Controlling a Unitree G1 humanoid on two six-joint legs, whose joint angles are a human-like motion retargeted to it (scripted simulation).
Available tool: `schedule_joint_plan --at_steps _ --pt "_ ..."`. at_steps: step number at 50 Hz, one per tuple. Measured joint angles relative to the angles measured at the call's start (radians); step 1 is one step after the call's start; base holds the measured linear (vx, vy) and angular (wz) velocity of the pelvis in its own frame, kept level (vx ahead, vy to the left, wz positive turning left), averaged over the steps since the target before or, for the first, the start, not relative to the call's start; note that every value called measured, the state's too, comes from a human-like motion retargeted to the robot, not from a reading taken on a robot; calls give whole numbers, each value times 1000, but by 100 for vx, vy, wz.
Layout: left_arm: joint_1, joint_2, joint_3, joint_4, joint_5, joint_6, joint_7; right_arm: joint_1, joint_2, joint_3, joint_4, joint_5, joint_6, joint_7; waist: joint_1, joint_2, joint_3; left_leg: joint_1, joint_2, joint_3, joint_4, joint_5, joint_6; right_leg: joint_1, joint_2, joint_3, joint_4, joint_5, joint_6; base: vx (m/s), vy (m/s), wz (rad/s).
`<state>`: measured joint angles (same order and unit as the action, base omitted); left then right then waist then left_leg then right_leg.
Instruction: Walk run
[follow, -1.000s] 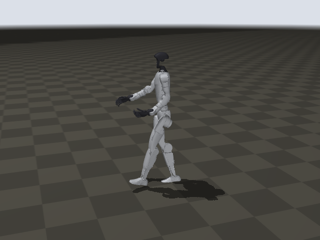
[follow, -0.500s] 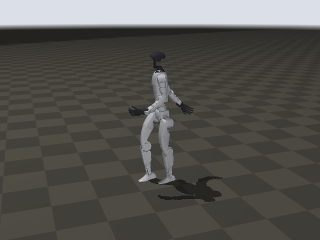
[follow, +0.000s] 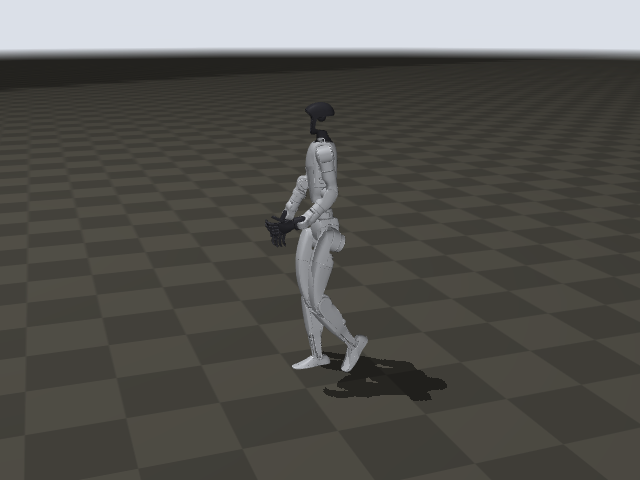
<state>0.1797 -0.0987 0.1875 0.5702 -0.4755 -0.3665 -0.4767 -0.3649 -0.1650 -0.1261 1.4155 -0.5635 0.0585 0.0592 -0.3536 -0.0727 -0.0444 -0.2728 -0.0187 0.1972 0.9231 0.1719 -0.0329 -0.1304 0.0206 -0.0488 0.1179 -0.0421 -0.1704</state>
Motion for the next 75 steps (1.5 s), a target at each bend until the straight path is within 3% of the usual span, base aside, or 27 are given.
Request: schedule_joint_plan --at_steps 3,6,8,11,12,13,15,17,20,23,26,30,32,37,40,42,45,48,50,53,55,58,63,67,71,73,75 --pt "-6 15 4 -21 23 -10 -2 -151 -24 39 -100 29 -34 -18 70 9 4 -95 66 81 -190 -111 35 60 58 48 -21 -23 -21 91 -21 -116" --pt "-24 19 -2 -25 31 -5 -5 -252 -59 48 -209 48 -68 -31 116 47 21 -137 95 133 -501 -114 41 125 127 39 -33 -59 -39 85 -14 -48" --pt "-32 16 -8 -25 27 -2 -4 -286 -80 54 -277 55 -103 -52 139 51 31 -161 71 153 -695 -144 47 178 155 56 -37 -86 -48 84 -14 -26" --pt "-50 25 -14 -19 19 6 -13 -289 -99 40 -335 65 -191 -149 147 42 29 -178 -32 70 -904 -218 -39 247 152 -3 -42 -101 -31 109 -18 14" --pt "-54 29 -15 -17 20 8 -17 -279 -101 36 -337 73 -211 -191 151 38 26 -175 -48 48 -928 -218 -44 267 152 -19 -36 -92 -20 72 -14 7" --pt "-58 32 -14 -15 24 11 -22 -263 -100 33 -330 85 -224 -232 162 32 24 -165 -58 27 -911 -195 0 282 152 -21 -23 -72 -6 112 -14 -28" --pt "-63 35 -4 -11 36 17 -29 -219 -85 28 -286 102 -228 -279 204 21 18 -150 -43 40 -847 -174 68 307 144 -13 19 13 29 141 -13 -95" --pt "-52 29 16 -10 47 19 -31 -153 -54 21 -201 91 -189 -249 266 8 -1 -129 -16 82 -811 -103 92 317 112 -47 95 200 70 117 -10 -149" --pt "-32 28 44 -1 23 21 -21 -12 1 8 -60 6 -64 -75 260 7 -30 -114 26 18 -716 -161 114 244 112 -30 319 504 162 129 -6 -46" --pt "-53 33 39 17 -31 35 17 141 8 58 109 -43 24 80 219 12 -3 -14 17 73 -701 -225 141 109 93 -61 672 566 209 98 -7 36" --pt "-95 37 17 30 -51 23 70 318 -16 63 250 -145 -9 155 179 104 23 69 56 6 -749 -255 141 6 136 -141 685 457 151 93 -7 69" --pt "-124 36 -22 3 -53 -2 91 621 -20 6 284 -291 60 183 80 151 52 150 28 -98 -796 -281 136 -181 100 -124 674 264 177 93 -12 128" --pt "-125 40 -33 -24 -56 2 72 760 -20 -34 284 -327 81 227 34 161 57 197 -5 -130 -824 -302 145 -257 41 -122 579 182 181 94 -19 105" --pt "-124 71 -41 -67 -80 28 47 999 -13 -112 284 -302 87 366 -44 130 80 338 -77 -162 -863 -370 135 -345 -134 -175 178 121 176 78 -26 47" --pt "-105 90 -43 -76 -84 27 39 1058 -2 -169 284 -265 82 406 -58 127 88 416 -73 -158 -867 -404 104 -385 -127 -110 -46 50 234 94 -46 -3" --pt "-88 88 -37 -67 -73 27 34 1056 3 -190 284 -230 85 427 -54 135 76 448 -64 -151 -852 -394 77 -398 -121 -129 -107 58 268 92 -45 -23" --pt "-53 68 -36 -43 -71 32 45 992 6 -197 284 -170 93 425 -67 142 32 470 -56 -145 -807 -294 9 -388 -114 -195 -16 58 193 109 -59 8" --pt "-11 45 -33 -23 -69 31 49 873 8 -205 284 -120 55 335 -134 151 -10 473 -24 -165 -693 -20 -92 -366 -122 -182 51 142 176 111 -63 74" --pt "12 27 -37 -12 -50 35 47 767 9 -197 284 -83 14 268 -134 149 -26 439 -4 -147 -537 185 -148 -344 -94 -87 107 97 117 96 -56 8" --pt "11 8 -63 -1 -43 33 59 539 0 -144 259 -31 9 203 -130 125 -16 297 26 -133 -153 337 -136 -241 -92 -118 113 25 69 86 -47 -28" --pt "-9 -1 -61 8 -50 40 46 387 -10 -120 189 -35 45 167 -120 97 -33 214 -15 -134 -56 298 -91 -187 -99 -111 88 6 57 86 -44 -52" --pt "-16 -5 -51 5 -54 50 6 194 -23 -92 55 -71 58 87 -99 94 -30 102 -3 -110 -2 107 -29 -96 -50 -68 42 -8 45 73 -29 -91" --pt "-11 26 -25 -39 -29 32 -36 -80 -51 -8 -129 -55 2 0 39 58 -24 -49 101 122 -180 -132 65 18 22 47 -18 -11 7 90 -32 -176" --pt "-23 40 -28 -60 -15 27 -11 -232 -87 33 -243 20 -62 -28 112 86 3 -107 98 193 -546 -156 65 106 103 61 -36 -52 -19 68 -18 -81" --pt "-36 24 -31 -59 -24 24 12 -270 -116 17 -348 40 -150 -67 115 87 7 -161 -30 121 -857 -232 68 195 128 15 -51 -99 -29 98 -19 20" --pt "-39 15 -24 -55 -25 30 7 -251 -122 7 -362 41 -191 -110 123 73 0 -167 -61 109 -920 -246 58 230 126 -14 -43 -105 -20 114 -18 14" --pt "-42 9 -15 -49 -23 38 -2 -214 -119 4 -337 55 -201 -159 159 59 0 -160 -54 110 -873 -202 113 261 129 -16 -18 -79 -5 105 -16 -67"
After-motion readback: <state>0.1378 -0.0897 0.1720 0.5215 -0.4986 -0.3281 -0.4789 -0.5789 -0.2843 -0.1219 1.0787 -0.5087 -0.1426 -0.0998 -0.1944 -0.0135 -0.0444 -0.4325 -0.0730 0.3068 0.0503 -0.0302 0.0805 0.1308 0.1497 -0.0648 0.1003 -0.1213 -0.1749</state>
